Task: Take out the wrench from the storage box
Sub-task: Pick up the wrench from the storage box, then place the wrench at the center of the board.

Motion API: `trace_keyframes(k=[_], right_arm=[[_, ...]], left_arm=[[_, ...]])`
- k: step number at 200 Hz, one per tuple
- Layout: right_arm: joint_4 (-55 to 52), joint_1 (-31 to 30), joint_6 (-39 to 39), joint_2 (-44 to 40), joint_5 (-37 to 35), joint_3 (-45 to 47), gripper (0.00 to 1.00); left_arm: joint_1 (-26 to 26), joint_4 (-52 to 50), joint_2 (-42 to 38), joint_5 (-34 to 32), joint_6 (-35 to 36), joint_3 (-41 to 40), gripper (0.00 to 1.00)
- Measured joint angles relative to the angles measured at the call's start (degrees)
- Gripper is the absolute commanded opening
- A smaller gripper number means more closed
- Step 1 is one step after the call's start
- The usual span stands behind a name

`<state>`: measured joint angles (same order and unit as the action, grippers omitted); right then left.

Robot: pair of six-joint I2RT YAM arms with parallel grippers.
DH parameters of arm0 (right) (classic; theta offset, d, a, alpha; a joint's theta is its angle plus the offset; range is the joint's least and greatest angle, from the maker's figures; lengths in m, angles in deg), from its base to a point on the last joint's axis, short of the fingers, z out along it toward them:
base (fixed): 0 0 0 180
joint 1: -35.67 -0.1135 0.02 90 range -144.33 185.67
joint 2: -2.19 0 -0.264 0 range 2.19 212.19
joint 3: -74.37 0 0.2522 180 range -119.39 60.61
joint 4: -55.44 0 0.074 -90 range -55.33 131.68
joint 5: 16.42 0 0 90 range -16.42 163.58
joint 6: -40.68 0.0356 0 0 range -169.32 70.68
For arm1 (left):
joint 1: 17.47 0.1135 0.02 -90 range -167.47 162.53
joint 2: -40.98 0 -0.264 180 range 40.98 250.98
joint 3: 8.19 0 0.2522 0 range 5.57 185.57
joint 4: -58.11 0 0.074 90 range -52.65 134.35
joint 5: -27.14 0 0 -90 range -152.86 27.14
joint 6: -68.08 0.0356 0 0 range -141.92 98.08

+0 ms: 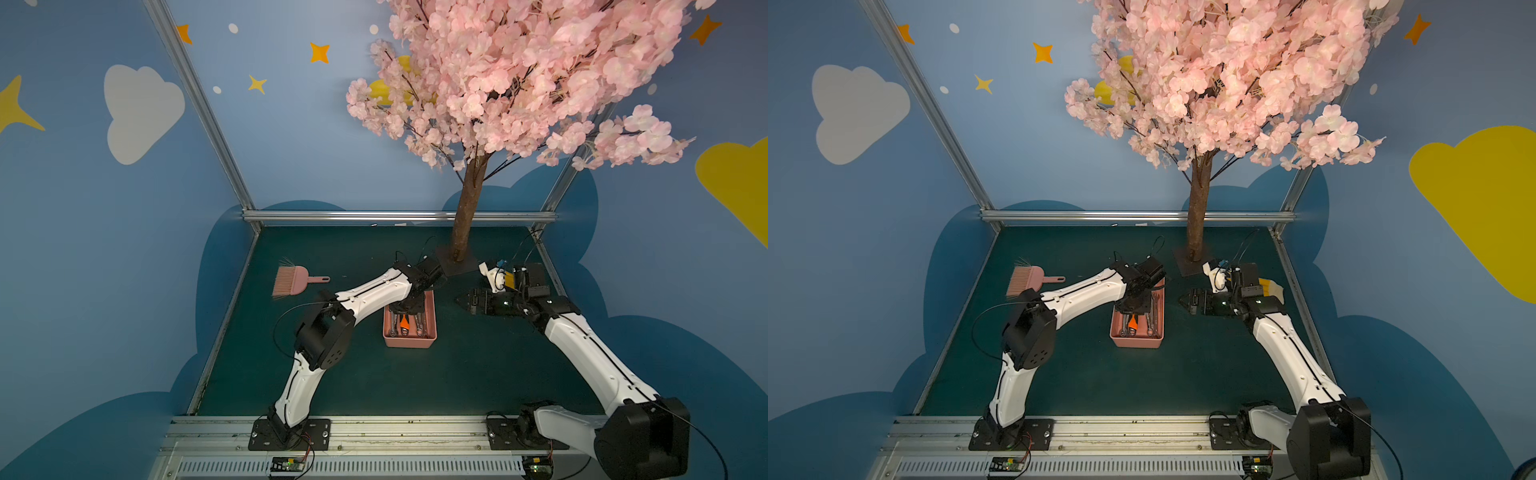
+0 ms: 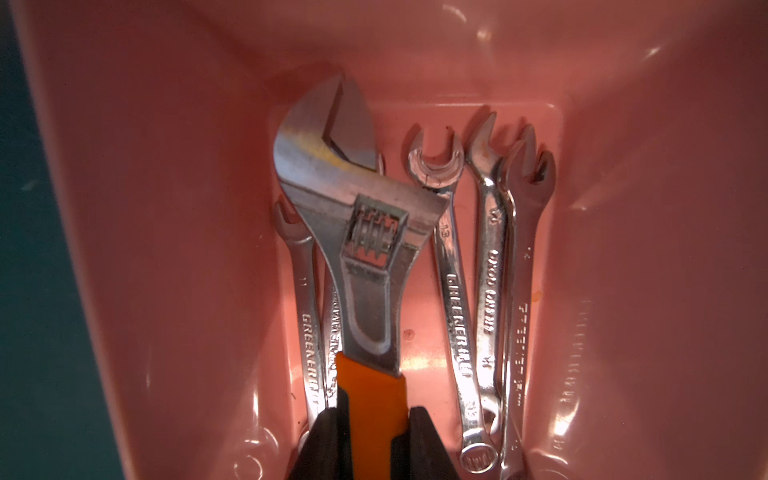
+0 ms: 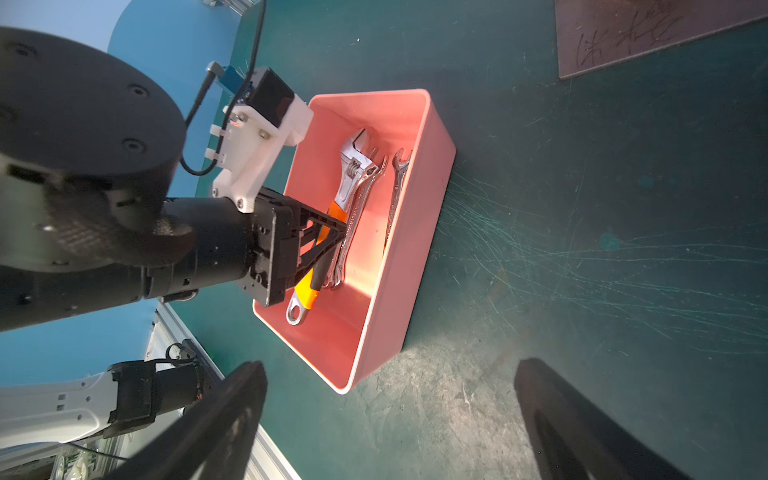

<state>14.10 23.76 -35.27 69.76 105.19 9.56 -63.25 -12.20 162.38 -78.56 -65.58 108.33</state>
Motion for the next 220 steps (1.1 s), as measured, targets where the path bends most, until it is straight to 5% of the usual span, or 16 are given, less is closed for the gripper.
trace_keyframes(k=[106,160,220], right_arm=[[0.6,0.2,-1.0,1.2,2.1,-0.3,0.99],[0.7,0.2,-1.0,1.8,2.8,-0.8,0.98],[0.7,-0.5,-0.8,2.1,3.1,-2.2,0.98]], left_arm=[[1.1,-6.8,-10.7,-2.6,4.0,3.4,0.03],[7.1,-2.9,-21.9,-2.9,7.8,-13.3,0.03],[14.2,9.9,-22.8,-0.2,13.1,-31.4,0.03]])
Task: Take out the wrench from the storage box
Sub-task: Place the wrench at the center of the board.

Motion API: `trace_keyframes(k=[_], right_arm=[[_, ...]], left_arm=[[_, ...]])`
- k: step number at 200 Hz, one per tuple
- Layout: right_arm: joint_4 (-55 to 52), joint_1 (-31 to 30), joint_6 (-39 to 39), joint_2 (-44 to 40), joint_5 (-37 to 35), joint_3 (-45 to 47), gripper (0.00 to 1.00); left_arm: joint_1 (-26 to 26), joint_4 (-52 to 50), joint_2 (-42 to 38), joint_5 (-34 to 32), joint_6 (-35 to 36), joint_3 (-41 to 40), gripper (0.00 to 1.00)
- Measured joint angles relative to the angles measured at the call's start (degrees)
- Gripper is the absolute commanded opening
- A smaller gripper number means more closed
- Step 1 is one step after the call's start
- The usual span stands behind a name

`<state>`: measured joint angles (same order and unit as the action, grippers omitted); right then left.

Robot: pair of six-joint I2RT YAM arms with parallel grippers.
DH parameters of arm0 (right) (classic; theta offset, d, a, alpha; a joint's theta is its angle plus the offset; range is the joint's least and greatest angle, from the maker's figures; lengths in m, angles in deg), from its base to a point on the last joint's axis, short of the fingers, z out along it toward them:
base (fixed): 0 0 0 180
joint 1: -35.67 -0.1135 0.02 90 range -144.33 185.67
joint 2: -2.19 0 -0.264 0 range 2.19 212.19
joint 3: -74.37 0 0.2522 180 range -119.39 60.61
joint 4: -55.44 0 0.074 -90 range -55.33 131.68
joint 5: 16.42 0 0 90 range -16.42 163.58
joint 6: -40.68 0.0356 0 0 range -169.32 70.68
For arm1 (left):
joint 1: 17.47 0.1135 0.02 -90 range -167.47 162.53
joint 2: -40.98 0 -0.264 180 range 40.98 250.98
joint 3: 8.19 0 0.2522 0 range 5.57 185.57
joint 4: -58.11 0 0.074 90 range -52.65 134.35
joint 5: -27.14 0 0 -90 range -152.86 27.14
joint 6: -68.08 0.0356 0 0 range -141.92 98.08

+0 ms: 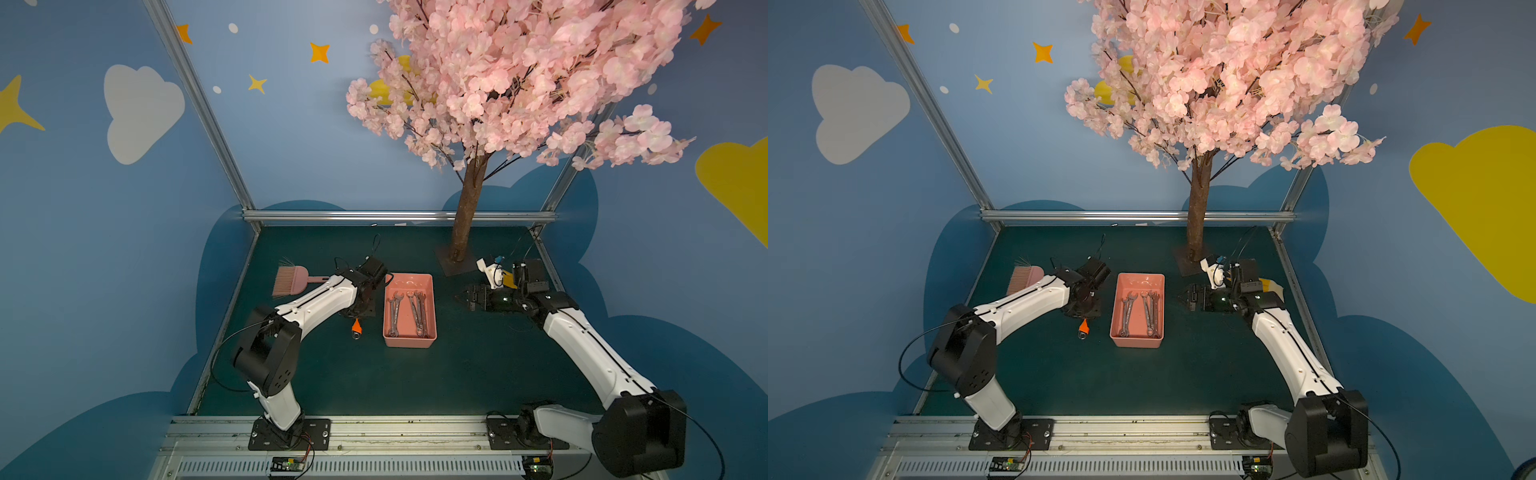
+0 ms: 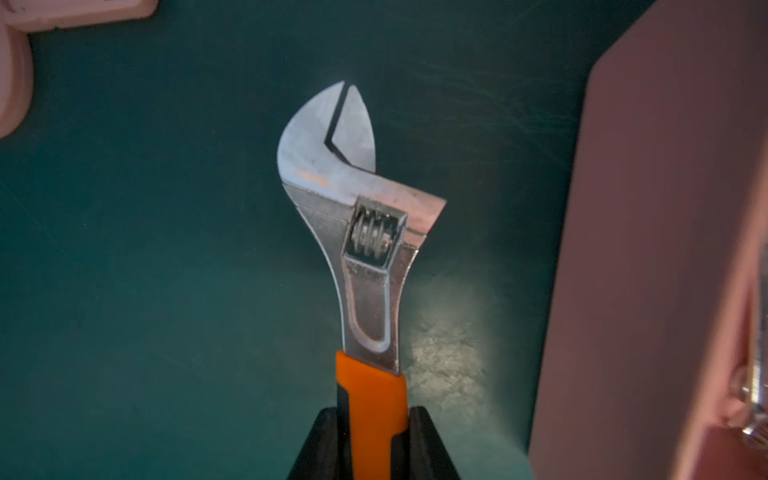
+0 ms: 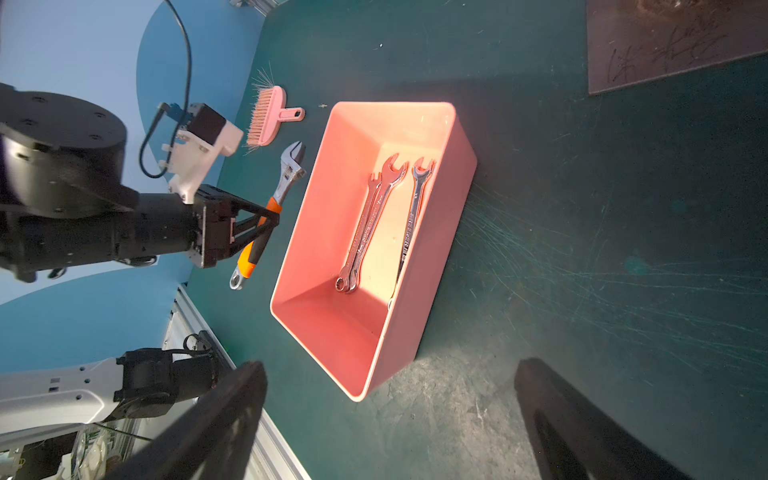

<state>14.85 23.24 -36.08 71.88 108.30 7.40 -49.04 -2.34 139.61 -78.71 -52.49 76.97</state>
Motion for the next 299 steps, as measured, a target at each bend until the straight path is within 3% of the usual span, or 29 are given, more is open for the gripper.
trace_keyframes(k=[58,120,153,202,251,299], right_arm=[[-0.1,-2.8,0.3,1.3,-1.6,-2.1,0.98],[-0.4,-3.8,0.5,3.2,-3.1,-3.1,0.98],[-0.5,-3.9,0.5,3.7,-3.3,-3.1,0.98],[-0.5,-3.9,0.5,4.3,-3.4,-3.6,0.98],[-0.5,-3.9,0.4,4.4,-3.4,-4.0,0.98],[-0.5,-3.9,0.4,4.4,-3.4,-4.0,0.98]], left_arm=[[0.7,11.2,4.2,3.0,1.7,-1.5,0.03],[0.8,15.0,9.1,4.6,1.8,-1.6,0.03],[0.8,15.5,10.0,4.7,1.8,-1.6,0.16],[0.7,14.4,10.0,4.0,2.1,-1.3,0.54],[0.7,9.2,6.8,2.8,1.9,0.6,0.56],[0.0,2.3,-3.3,2.3,1.9,9.0,0.55]])
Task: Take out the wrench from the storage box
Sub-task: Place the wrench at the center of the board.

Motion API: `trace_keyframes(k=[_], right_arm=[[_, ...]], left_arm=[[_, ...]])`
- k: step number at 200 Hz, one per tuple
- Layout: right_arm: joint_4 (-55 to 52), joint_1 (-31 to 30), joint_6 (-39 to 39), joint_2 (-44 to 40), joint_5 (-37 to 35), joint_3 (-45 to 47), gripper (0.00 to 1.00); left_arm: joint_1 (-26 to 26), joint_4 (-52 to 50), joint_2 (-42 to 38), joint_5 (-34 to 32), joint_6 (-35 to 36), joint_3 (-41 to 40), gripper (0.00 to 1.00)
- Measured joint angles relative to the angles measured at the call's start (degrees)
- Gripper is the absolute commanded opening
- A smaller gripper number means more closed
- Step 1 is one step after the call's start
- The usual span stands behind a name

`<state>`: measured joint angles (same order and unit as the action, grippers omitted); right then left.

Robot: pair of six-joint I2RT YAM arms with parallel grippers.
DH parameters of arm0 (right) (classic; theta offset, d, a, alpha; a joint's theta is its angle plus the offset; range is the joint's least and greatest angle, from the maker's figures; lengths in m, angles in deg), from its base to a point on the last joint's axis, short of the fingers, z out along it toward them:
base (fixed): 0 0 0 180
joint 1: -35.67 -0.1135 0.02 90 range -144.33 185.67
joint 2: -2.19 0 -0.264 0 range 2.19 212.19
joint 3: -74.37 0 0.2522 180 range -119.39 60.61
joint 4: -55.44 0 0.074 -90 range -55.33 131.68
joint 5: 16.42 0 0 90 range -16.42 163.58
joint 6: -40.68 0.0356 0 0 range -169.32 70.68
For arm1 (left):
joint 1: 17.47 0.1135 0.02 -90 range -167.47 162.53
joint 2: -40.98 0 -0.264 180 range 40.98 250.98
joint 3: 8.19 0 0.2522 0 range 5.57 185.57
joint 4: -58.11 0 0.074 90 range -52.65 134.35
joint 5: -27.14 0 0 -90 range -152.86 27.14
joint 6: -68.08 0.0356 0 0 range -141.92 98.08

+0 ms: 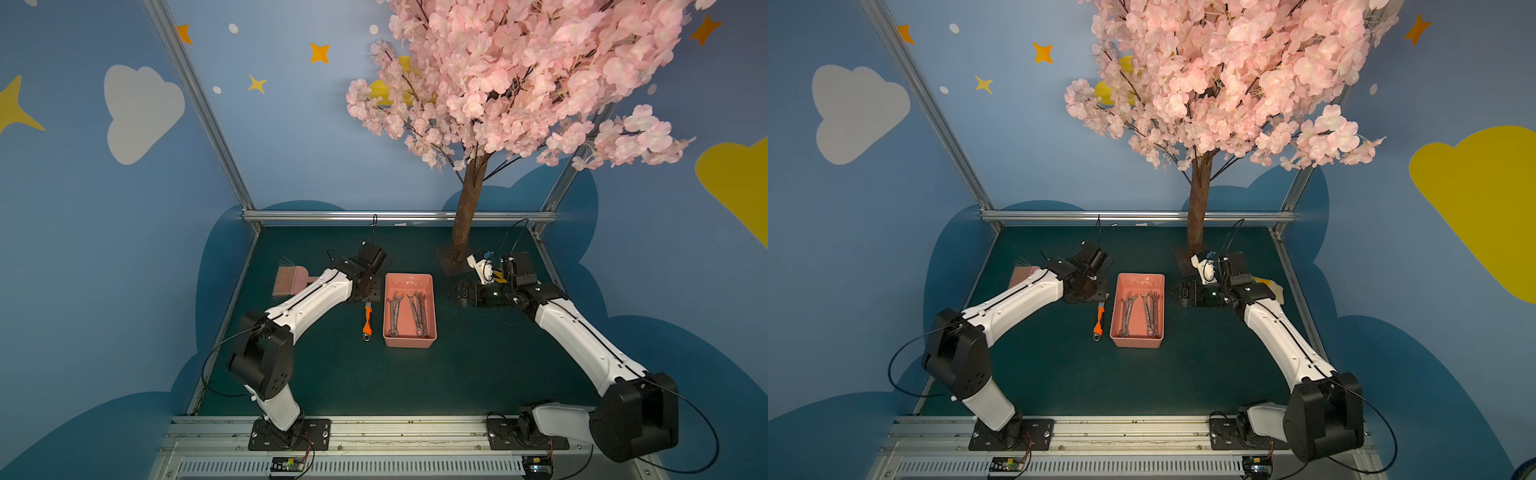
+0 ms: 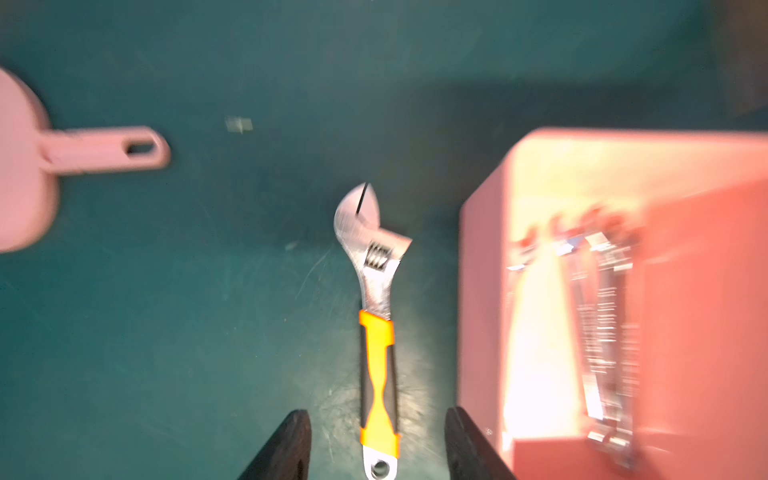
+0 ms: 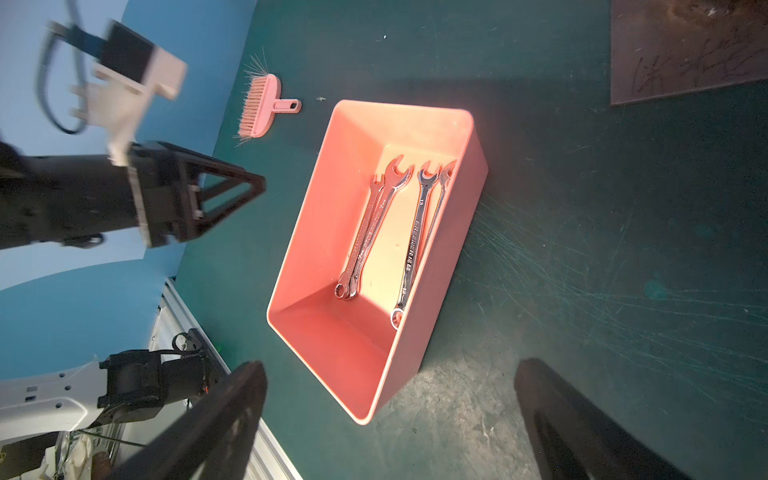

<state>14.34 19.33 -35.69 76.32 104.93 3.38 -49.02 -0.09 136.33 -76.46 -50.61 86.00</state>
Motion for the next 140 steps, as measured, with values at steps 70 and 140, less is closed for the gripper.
trace_keyframes(k=[70,140], right_arm=[[0.0,0.3,-0.3,0.0,-0.3,0.0,0.98],[-0.1,1.9,-0.6,-0.8,-0.2,0.0,0.98]], left_arm=[[-12.3,-1.8,7.4,0.6,-1.7,12.1,0.45],[-14.0,-2.1,20.8,-2.1,-3.9,13.6,0.4]])
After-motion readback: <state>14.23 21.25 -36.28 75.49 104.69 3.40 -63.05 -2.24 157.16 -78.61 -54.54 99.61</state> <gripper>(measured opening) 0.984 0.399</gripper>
